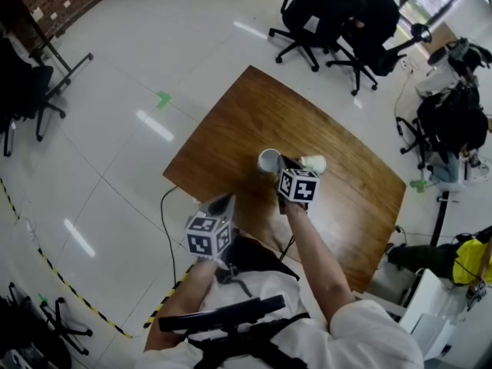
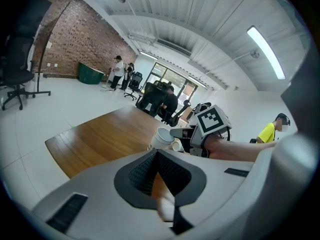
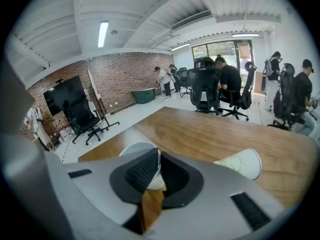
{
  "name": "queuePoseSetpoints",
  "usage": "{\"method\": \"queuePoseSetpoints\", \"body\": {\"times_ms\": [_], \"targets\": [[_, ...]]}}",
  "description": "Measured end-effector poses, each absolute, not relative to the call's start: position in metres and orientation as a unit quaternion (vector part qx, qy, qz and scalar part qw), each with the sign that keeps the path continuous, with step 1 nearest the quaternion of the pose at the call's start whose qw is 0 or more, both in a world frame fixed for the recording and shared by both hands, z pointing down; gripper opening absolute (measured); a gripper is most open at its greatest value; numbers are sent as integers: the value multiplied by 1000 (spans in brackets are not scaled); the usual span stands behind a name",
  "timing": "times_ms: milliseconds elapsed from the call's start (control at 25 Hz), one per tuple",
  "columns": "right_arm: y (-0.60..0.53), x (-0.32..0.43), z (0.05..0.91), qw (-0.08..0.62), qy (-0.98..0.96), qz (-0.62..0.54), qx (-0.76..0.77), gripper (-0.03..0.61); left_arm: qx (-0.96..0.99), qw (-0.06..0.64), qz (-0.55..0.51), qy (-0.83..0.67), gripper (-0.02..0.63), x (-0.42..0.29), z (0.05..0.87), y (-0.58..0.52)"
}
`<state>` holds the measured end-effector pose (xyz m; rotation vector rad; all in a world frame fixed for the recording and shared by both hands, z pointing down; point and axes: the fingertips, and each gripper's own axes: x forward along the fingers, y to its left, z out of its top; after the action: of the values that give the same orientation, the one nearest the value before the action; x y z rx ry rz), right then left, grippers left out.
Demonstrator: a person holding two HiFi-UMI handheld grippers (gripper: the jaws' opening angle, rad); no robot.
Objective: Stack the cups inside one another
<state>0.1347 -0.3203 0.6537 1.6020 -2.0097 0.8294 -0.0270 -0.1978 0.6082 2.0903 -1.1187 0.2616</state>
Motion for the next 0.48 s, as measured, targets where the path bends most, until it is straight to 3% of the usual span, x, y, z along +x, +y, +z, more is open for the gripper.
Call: {"method": "queuePoseSetpoints", "body": {"times_ms": [480], "targets": [[-324,143,664,230,-724,298,578,61,812,372,105,-437,-11,-19,612,-197]]}}
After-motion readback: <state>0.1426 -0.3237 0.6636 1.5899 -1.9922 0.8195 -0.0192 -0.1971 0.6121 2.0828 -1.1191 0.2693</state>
